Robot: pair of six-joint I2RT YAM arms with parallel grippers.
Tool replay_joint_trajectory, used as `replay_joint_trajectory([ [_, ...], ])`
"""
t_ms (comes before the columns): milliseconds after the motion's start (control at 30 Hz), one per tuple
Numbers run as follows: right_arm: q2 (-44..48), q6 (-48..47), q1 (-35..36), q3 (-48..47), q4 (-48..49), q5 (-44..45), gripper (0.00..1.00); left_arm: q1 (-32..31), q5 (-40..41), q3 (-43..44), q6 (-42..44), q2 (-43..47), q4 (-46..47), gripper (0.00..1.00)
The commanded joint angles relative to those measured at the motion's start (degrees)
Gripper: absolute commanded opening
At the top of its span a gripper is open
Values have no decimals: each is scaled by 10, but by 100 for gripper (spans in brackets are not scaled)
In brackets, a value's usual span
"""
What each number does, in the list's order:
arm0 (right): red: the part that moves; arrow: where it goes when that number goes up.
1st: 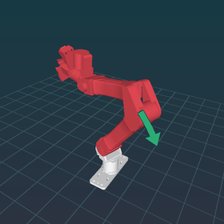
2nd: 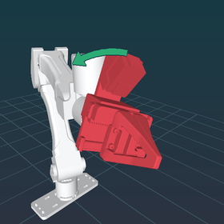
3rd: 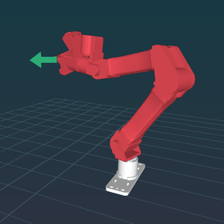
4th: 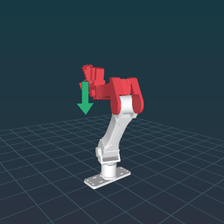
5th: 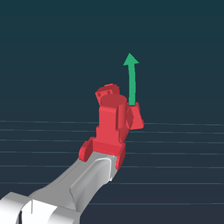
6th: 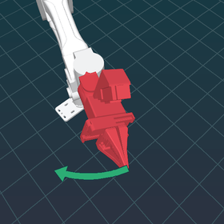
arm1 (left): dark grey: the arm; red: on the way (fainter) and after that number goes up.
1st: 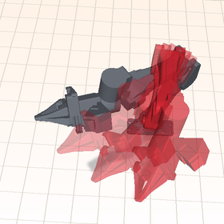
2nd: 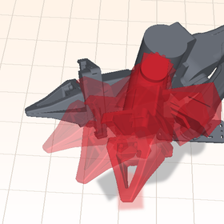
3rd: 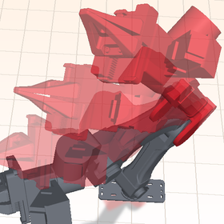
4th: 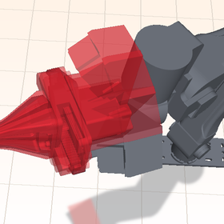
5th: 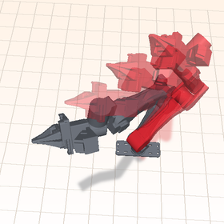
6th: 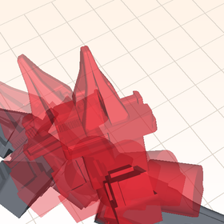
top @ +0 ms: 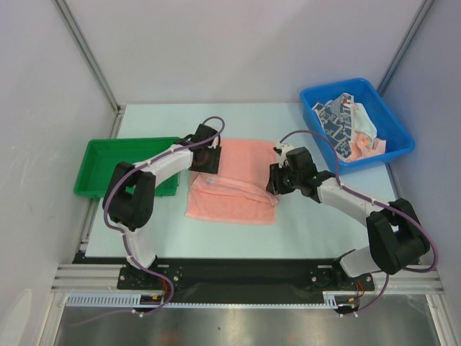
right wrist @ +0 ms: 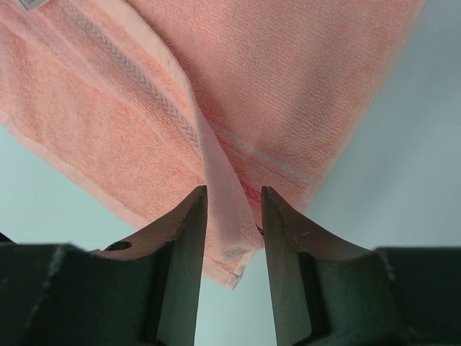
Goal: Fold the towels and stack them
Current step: Fold the towel
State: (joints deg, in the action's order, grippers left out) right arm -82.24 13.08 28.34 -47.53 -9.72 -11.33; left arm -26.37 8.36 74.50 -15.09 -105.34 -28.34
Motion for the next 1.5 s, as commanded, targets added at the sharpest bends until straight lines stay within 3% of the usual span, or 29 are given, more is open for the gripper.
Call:
replay_joint_trajectory([
  [0,3,-26,15,4,7,15,42,4,-7,31,31,-8,-18,62],
  [367,2,-57,60,-5,-21,74,47,8,-20,28,52,-16,-29,52],
  [567,-6,-61,73,-5,-31,112,47,13,15,30,58,-1,-39,61],
  [1033,14,-64,74,9,-24,138,45,28,-53,57,62,-38,-51,62],
  [1300,21,-66,74,10,-22,138,45,34,-31,55,60,-47,-81,61],
  [1433,16,-64,74,13,-20,141,44,35,-60,50,56,-47,-73,56],
  [1467,15,-64,74,12,-21,142,43,36,-68,49,56,-48,-73,50],
])
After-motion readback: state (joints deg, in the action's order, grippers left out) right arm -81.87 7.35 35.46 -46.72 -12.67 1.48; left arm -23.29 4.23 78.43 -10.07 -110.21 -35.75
